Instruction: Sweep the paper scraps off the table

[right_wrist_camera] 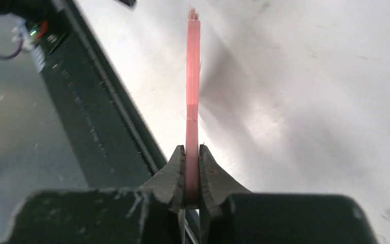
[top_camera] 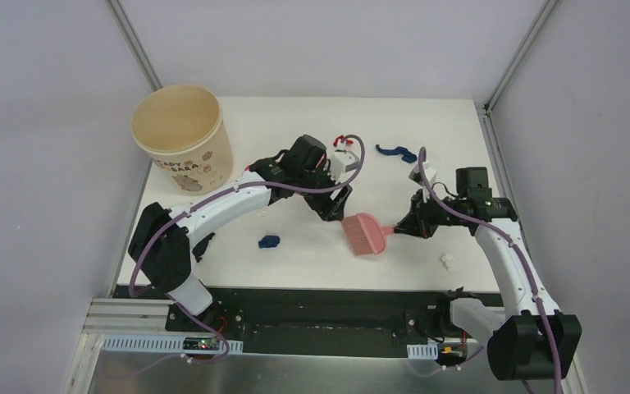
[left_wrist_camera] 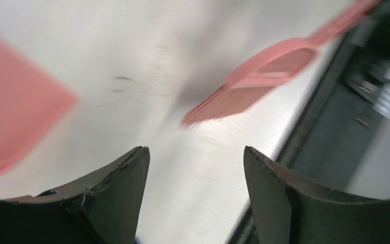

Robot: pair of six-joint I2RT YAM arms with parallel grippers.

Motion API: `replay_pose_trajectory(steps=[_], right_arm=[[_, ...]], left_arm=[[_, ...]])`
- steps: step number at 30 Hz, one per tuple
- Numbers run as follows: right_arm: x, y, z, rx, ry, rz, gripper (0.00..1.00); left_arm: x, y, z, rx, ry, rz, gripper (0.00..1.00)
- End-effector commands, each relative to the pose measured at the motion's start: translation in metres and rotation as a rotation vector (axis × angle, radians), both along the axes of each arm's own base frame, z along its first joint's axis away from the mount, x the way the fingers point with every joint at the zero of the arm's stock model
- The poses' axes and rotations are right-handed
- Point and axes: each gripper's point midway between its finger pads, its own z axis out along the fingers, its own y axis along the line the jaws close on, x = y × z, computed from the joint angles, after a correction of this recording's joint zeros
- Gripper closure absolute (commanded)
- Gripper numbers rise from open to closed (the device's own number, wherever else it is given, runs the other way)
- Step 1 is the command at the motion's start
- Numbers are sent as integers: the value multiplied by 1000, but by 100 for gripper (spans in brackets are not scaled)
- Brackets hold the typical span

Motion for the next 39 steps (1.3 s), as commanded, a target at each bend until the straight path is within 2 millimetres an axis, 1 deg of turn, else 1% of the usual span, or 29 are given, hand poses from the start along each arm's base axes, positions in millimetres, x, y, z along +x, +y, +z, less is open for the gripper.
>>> replay_pose_trajectory(steps=[1, 3, 5, 7, 9, 10, 11, 14, 16, 17, 19, 22, 28, 32, 35, 37, 39], right_arm=[[47, -24, 19, -44, -110, -234, 100], [53, -32, 21, -71, -153, -293, 100], [57, -40, 24, -93, -192, -341, 100], [59, -44, 29, -104, -227, -364, 100], [58, -45, 31, -105, -245, -369, 100], [57, -45, 32, -103, -250, -369, 100], [56, -44, 33, -99, -255, -367, 100], [54, -49, 33, -98, -271, -382, 100], [52, -50, 33, -108, -290, -376, 100], [52, -51, 34, -114, -298, -376, 100], [53, -53, 34, -120, -299, -382, 100], [53, -54, 32, -125, -295, -386, 100], [54, -54, 32, -131, -301, -382, 100], [53, -54, 31, -131, -296, -377, 100], [51, -54, 31, -131, -297, -375, 100], [51, -54, 32, -130, -300, -373, 100], [51, -54, 32, -130, -299, -373, 100]], left_arm=[[101, 71, 26, 354, -432, 418, 30], [125, 91, 29, 469, -499, 507, 27], [148, 102, 29, 520, -508, 594, 23], [170, 103, 25, 519, -469, 663, 22], [191, 104, 16, 540, -446, 707, 22], [201, 104, 2, 574, -430, 713, 22], [210, 104, -5, 589, -423, 718, 22], [229, 102, -27, 593, -369, 713, 23], [237, 103, -40, 564, -303, 713, 24], [242, 108, -46, 555, -275, 714, 25], [246, 108, -58, 527, -227, 727, 26], [247, 103, -69, 519, -206, 691, 27], [232, 98, -79, 516, -166, 598, 29], [215, 99, -84, 506, -118, 576, 32], [201, 95, -83, 480, -69, 562, 37], [184, 90, -82, 454, -4, 564, 43], [170, 84, -79, 453, 22, 549, 45]])
